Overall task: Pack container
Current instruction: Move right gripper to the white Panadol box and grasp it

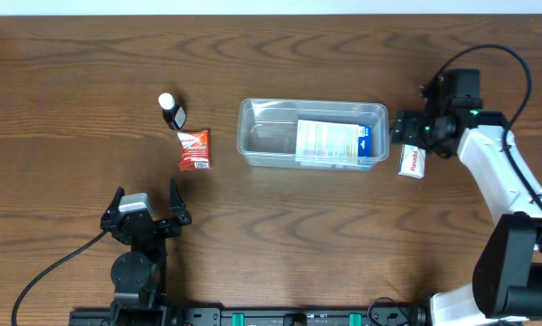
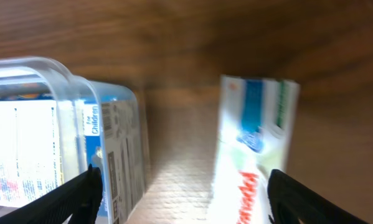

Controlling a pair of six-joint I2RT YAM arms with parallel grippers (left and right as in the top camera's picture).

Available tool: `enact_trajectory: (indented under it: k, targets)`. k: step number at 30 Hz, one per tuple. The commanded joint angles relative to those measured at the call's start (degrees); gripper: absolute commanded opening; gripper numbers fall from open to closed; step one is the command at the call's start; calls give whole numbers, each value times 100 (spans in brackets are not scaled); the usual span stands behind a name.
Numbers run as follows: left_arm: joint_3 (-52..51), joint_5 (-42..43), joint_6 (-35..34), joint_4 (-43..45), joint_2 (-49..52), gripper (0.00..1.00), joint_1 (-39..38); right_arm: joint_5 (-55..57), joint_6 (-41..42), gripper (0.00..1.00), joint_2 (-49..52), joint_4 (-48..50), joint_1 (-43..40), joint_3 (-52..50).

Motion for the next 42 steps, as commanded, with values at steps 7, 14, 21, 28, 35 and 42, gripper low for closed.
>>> enact_trajectory:
  k: [7,14,21,28,35,42]
  targets:
    - [-170,-4,57,-103,-39,98,24,358,-328,86,15,61,476,-11]
    - [-170,-4,57,-103,-39,98,24,1167,-527,88,15,-131,365,-11]
    - [-170,-4,57,-103,-39,98,24,1283,-772,88,15,-240,339,-11]
    - [-170,-4,57,-103,-39,98,24,1281,-636,88,15,-247,229,-11]
    - [-170,-4,57,-103,-39,98,24,1014,-721,83,94,-166,-90,-13]
    - [-170,-4,57,-103,-39,98,24,848,-1287,85,334,48,-179,-13]
